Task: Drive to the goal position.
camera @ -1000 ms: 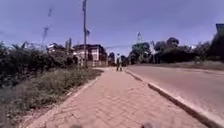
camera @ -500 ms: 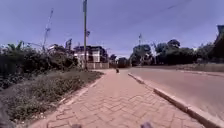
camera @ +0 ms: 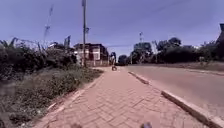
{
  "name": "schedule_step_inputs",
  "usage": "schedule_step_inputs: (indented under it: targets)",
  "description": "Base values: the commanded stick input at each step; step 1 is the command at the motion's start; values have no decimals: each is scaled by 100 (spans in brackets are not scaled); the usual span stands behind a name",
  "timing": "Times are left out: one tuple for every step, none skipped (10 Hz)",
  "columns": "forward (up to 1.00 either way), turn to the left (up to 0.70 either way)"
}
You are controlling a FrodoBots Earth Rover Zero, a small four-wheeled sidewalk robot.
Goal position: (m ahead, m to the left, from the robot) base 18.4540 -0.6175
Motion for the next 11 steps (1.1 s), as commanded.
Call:
schedule_step_inputs:
  targets:
    - [85,0]
    - [85,0]
    - [85,0]
    - [85,0]
    - [85,0]
    - [85,0]
    - [85,0]
    - [85,0]
    - [85,0]
    - [85,0]
    - [85,0]
